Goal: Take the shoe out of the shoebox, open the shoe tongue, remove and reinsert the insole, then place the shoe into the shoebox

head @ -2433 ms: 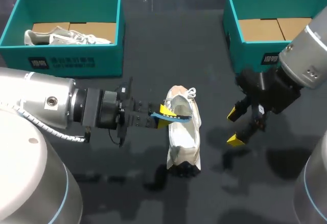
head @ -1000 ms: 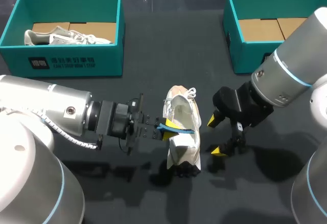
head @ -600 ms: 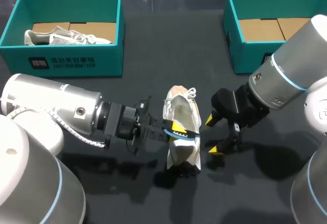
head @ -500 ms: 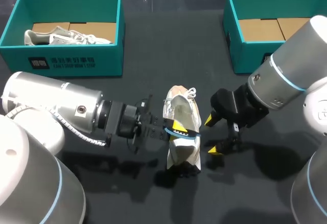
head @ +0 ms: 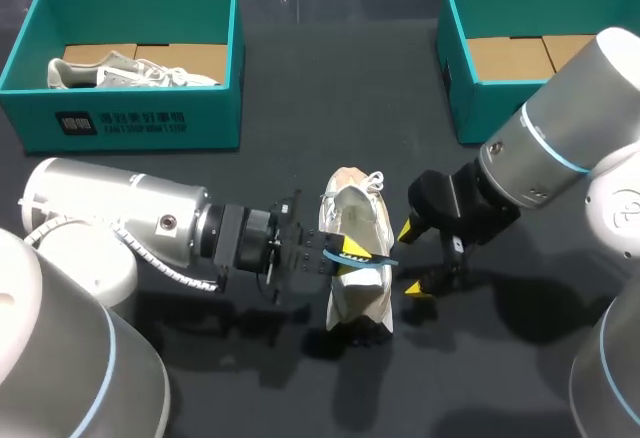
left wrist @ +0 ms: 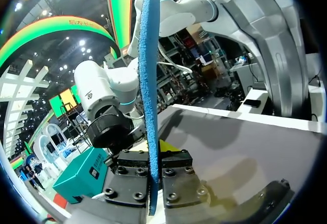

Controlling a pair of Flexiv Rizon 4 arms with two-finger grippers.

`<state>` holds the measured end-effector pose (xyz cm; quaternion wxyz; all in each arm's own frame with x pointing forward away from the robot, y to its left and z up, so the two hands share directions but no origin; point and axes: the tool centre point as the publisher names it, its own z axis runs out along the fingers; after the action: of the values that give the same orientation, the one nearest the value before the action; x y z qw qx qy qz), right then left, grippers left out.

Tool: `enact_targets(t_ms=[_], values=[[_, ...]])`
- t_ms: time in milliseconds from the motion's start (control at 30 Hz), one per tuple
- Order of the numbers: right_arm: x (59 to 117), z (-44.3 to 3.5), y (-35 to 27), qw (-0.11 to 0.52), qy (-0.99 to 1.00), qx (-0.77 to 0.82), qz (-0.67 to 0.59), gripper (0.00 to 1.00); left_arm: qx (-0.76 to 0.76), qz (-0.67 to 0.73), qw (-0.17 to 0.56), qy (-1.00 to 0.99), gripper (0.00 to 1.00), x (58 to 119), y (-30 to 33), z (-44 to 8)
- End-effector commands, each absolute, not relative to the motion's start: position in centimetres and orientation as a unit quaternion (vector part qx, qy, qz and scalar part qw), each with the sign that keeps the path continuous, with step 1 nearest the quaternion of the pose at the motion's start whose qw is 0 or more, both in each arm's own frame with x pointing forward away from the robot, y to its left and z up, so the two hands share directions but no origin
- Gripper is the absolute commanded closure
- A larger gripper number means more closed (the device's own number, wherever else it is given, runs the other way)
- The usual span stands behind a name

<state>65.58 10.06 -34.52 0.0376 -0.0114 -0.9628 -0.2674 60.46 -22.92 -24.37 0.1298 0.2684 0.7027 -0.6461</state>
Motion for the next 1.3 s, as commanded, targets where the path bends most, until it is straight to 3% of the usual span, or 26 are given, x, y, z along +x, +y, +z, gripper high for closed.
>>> enact_targets(t_ms=[33,1300], values=[[65.7,-35.0,10.6,0.038,-0.963,-0.012,-0.266,0.00,0.266,-0.648,0.134,0.701,1.00,60.4,-23.4,-24.6],[65.6,-35.4,10.8,0.036,-0.961,-0.010,-0.273,0.00,0.163,-0.686,0.168,0.689,1.00,60.9,-24.1,-26.9]])
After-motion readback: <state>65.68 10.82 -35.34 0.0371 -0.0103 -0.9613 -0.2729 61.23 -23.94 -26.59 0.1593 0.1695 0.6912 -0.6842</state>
